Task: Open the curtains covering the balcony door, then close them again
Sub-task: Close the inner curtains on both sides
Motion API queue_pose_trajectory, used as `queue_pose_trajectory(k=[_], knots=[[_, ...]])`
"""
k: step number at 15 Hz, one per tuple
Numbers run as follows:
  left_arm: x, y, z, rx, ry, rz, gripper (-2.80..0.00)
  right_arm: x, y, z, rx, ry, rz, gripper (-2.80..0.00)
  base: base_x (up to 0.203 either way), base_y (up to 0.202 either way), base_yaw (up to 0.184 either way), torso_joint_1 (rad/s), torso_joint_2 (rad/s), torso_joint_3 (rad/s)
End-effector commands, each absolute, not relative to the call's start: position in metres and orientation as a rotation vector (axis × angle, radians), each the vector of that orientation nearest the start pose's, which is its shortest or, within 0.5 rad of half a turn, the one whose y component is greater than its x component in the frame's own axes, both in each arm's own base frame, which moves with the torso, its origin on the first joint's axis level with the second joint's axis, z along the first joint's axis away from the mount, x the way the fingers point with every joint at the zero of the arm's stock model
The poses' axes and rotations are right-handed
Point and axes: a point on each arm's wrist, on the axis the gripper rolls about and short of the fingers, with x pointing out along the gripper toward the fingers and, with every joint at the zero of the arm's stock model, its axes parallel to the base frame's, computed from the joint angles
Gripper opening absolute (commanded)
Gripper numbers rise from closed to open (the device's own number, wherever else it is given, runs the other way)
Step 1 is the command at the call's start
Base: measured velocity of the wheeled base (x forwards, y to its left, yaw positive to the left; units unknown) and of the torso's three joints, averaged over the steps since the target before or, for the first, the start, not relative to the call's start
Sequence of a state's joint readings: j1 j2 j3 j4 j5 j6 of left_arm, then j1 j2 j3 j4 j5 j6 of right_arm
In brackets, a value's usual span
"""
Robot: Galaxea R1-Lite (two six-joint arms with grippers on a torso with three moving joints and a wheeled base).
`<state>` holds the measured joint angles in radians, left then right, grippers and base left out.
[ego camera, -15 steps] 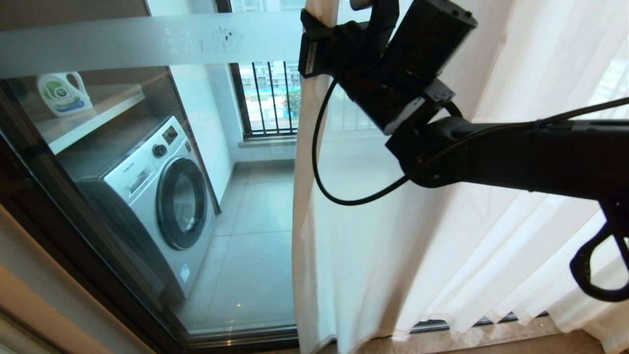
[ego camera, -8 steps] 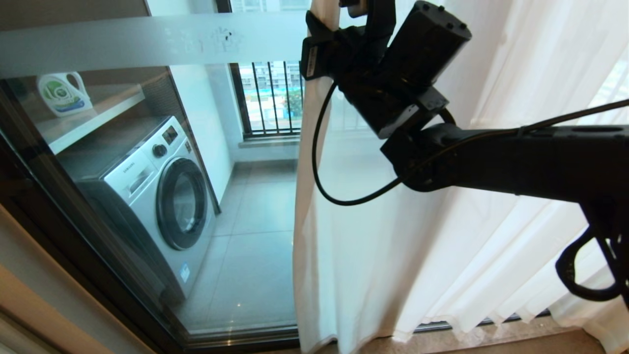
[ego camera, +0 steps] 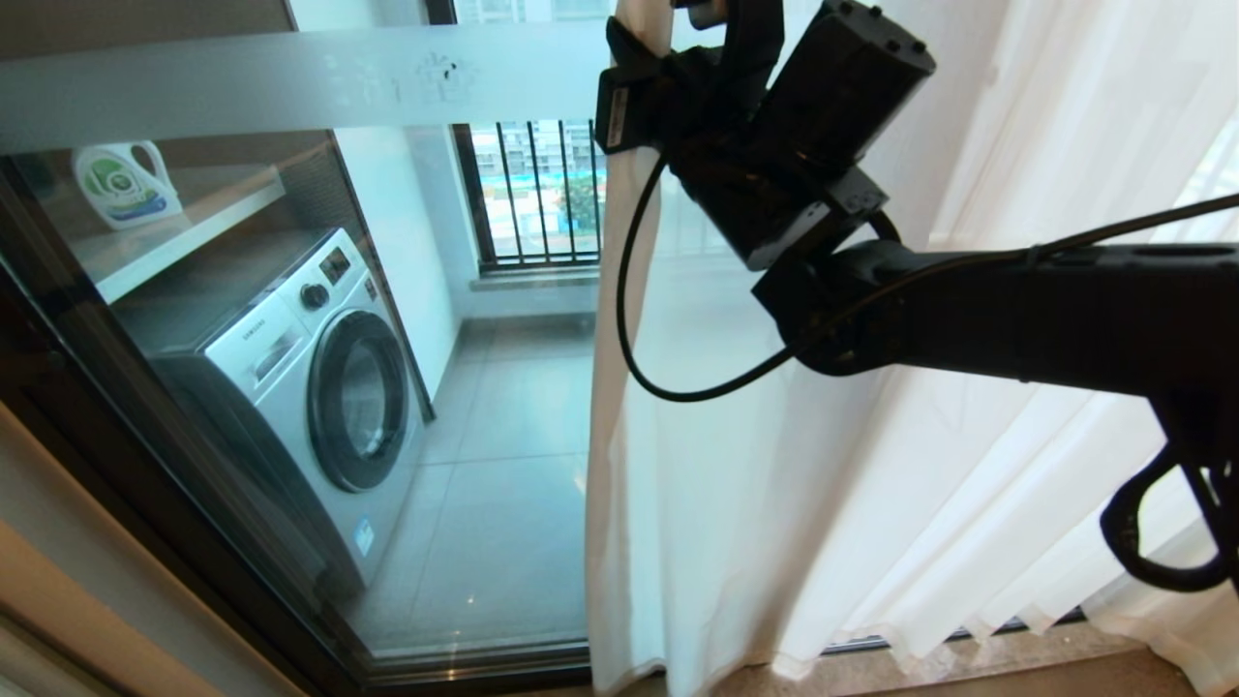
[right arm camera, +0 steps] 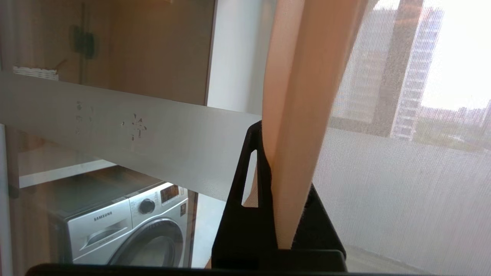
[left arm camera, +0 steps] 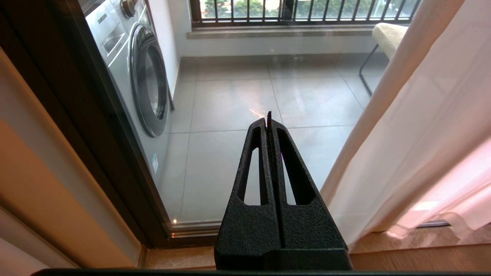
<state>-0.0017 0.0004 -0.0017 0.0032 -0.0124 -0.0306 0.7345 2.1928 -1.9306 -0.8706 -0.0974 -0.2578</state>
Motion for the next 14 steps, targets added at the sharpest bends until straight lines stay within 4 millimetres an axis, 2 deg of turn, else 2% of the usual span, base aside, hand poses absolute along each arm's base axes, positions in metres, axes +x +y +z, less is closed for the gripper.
queue_pose_trajectory(k=[1, 2, 14], knots=[[-0.023, 0.000, 0.076, -0.031, 0.002, -0.014, -2.80, 0.328, 0.294, 0.339, 0.001, -0.667, 0.529, -2.80, 0.000, 0.000, 0.000, 0.000, 0.00, 0.000], [-0.023, 0.000, 0.076, -0.031, 0.002, -0.014, -2.80, 0.327, 0.293, 0.341, 0.003, -0.672, 0.528, 0.00, 0.000, 0.000, 0.000, 0.000, 0.00, 0.000], [-0.023, 0.000, 0.076, -0.031, 0.002, -0.014, -2.80, 0.299, 0.268, 0.376, 0.005, -0.676, 0.529, 0.00, 0.000, 0.000, 0.000, 0.000, 0.00, 0.000]])
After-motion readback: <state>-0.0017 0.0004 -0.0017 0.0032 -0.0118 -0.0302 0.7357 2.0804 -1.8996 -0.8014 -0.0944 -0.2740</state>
